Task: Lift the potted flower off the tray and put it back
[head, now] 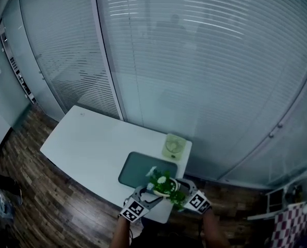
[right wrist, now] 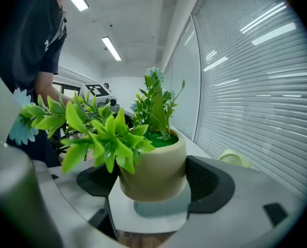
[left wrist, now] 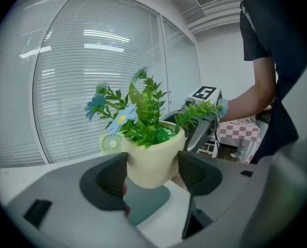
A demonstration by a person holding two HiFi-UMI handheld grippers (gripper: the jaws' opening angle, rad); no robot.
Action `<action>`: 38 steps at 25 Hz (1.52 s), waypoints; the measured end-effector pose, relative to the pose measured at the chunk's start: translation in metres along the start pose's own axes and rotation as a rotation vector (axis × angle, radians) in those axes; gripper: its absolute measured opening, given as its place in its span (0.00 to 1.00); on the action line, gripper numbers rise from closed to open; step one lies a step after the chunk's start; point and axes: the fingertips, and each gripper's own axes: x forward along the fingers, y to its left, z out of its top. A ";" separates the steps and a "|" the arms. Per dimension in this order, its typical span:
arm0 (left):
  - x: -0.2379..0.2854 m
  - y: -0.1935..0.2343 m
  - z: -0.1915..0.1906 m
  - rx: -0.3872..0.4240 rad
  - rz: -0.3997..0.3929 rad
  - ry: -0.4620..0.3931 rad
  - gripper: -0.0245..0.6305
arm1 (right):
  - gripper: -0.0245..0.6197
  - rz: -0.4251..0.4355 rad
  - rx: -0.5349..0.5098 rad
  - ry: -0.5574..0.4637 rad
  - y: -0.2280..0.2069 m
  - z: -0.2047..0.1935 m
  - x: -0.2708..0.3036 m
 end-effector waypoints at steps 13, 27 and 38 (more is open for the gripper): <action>-0.037 -0.040 0.017 0.016 0.028 -0.062 0.48 | 0.62 0.019 -0.042 -0.003 0.045 0.014 -0.034; -0.070 -0.087 0.012 -0.035 0.040 -0.048 0.48 | 0.62 0.054 -0.036 -0.061 0.097 0.024 -0.056; -0.081 -0.096 0.009 -0.061 0.039 -0.054 0.48 | 0.62 0.079 0.013 -0.019 0.111 0.005 -0.059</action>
